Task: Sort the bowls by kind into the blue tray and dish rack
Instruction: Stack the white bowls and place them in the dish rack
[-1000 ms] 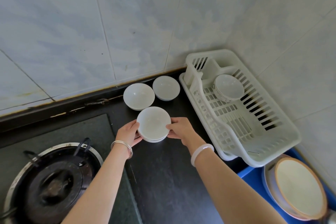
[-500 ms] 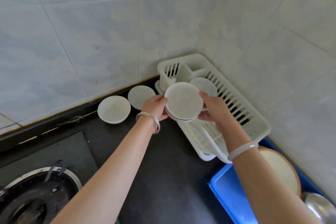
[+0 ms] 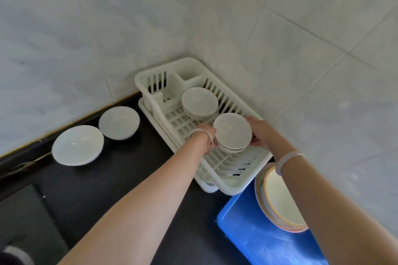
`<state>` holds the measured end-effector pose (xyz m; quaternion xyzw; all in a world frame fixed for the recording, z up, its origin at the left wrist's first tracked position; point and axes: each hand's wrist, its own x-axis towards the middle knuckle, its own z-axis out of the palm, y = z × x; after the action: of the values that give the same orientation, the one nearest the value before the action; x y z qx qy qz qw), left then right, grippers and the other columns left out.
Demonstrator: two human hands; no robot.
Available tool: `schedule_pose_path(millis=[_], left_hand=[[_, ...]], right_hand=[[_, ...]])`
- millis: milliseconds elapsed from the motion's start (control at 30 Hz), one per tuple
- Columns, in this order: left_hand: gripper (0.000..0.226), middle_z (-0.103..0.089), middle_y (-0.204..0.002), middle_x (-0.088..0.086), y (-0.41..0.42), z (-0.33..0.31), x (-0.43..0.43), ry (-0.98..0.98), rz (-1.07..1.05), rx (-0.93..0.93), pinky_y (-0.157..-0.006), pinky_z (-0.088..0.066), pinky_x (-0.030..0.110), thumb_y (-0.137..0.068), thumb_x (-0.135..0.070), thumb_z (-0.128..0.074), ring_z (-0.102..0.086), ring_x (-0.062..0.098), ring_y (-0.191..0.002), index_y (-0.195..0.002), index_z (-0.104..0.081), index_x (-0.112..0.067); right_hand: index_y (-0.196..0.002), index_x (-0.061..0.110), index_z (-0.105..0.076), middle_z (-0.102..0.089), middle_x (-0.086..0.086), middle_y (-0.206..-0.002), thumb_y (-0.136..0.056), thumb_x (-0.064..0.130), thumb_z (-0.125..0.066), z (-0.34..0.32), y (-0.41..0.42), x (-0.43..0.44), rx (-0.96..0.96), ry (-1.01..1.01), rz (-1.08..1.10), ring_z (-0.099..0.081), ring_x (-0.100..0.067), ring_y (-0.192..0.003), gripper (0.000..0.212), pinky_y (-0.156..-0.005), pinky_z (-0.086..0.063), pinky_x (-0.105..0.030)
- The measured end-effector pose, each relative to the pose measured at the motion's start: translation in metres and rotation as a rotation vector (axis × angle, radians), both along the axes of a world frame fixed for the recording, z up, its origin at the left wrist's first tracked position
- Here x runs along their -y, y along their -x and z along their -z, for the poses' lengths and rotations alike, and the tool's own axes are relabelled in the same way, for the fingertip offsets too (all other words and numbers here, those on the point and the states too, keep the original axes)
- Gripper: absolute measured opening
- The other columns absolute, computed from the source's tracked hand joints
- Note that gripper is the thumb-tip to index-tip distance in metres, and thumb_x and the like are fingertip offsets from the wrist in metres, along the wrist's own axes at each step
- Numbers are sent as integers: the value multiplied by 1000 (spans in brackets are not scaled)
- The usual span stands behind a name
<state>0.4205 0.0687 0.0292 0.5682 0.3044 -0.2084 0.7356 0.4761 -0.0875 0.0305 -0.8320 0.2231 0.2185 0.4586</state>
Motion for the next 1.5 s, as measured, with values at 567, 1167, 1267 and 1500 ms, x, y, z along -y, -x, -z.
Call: schedule_pose_path(millis=[567, 1167, 1267, 1500], left_hand=[[40, -41, -140, 21, -21, 25, 15, -32, 94, -89, -97, -45, 49, -94, 4, -37, -49, 40, -122, -134, -42, -1], [11, -56, -90, 8, -2, 1, -7, -167, 162, 57, -84, -50, 32, -93, -13, -44, -54, 19, -81, -93, -55, -11], [20, -60, -104, 20, 10, -9, -28, -275, 197, 201, -102, -43, 47, -94, -18, -43, -58, 30, -99, -98, -62, -12], [38, -56, -133, 4, 77, -14, -101, -459, 37, 354, -106, -41, 40, -93, -28, -49, -52, 19, -122, -130, -52, -20]], right_hand=[[-118, 7, -53, -65, -11, -82, -95, 48, -47, 16, -18, 13, -143, 111, -136, -67, -31, -85, 47, -80, -57, -41], [-97, 11, -64, -66, -12, -101, -95, 30, -42, -12, 18, 3, 218, 241, -184, -57, -28, -88, 29, -79, -44, -34], [-109, 15, -64, -68, 1, -93, -96, 30, -45, -21, 37, -22, 253, 76, -150, -63, -21, -88, 28, -95, -48, -45], [-107, 20, -64, -70, 8, -87, -96, 31, -45, -18, 92, -117, 297, -136, -260, -67, -10, -78, 25, -80, -53, -32]])
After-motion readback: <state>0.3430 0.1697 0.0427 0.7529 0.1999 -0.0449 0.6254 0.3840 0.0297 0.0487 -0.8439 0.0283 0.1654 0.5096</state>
